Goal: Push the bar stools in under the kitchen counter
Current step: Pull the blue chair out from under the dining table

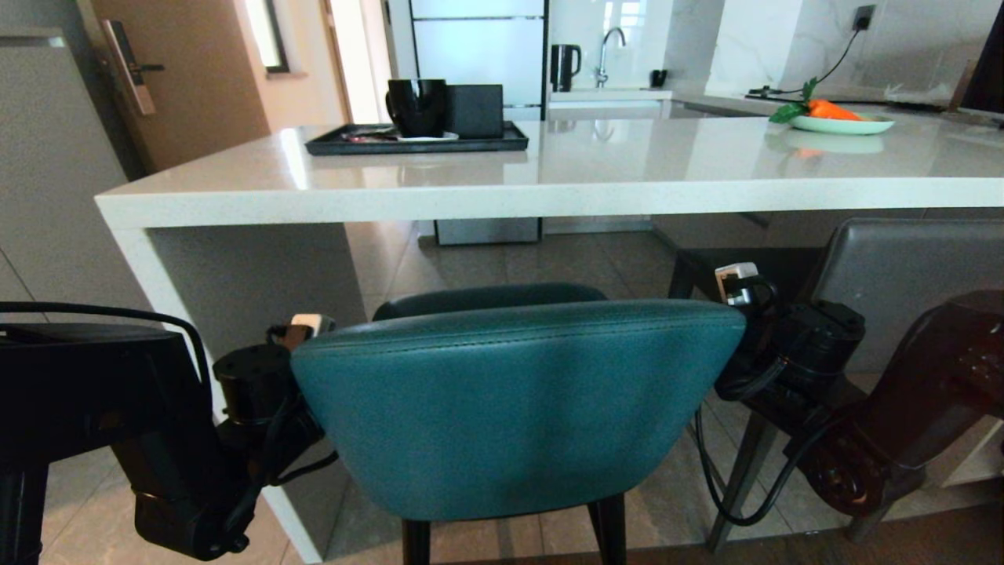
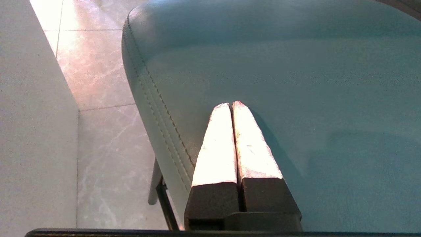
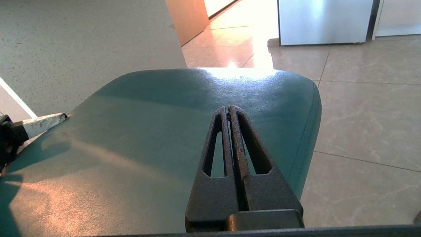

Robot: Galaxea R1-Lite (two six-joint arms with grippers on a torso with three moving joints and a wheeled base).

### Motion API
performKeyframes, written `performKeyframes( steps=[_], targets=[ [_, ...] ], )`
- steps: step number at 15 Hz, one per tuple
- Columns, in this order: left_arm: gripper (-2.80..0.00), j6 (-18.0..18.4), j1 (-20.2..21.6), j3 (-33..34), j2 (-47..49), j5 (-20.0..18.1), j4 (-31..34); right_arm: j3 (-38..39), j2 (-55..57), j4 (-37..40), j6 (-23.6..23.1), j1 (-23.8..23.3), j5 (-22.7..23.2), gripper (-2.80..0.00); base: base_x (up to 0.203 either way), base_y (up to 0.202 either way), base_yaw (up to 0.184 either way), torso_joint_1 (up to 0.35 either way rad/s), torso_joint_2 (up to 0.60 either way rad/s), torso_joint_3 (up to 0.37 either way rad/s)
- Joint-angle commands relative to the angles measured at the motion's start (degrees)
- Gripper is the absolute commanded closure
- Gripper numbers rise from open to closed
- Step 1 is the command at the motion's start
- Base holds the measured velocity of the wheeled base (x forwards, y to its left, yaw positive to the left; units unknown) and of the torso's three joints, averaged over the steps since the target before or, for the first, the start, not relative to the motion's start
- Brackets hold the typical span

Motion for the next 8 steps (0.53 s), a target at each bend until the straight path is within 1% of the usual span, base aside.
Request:
performKeyframes(
  steps=[1, 8],
  targets=[
    [0.0, -0.1, 0.0, 0.0, -0.5, 0.0, -0.6, 0.4, 0.1, -0.3, -0.1, 0.0, 0.1, 0.0, 0.0, 0.0, 0.0, 0.0, 0.0, 0.0],
    [0.0, 0.0, -0.1, 0.9, -0.4, 0.2, -0.6, 1.0, 0.8, -0.3, 0.0, -0.2, -0.7, 0.0, 0.0, 0.0, 0.0, 0.0, 0.0, 0.0]
  ],
)
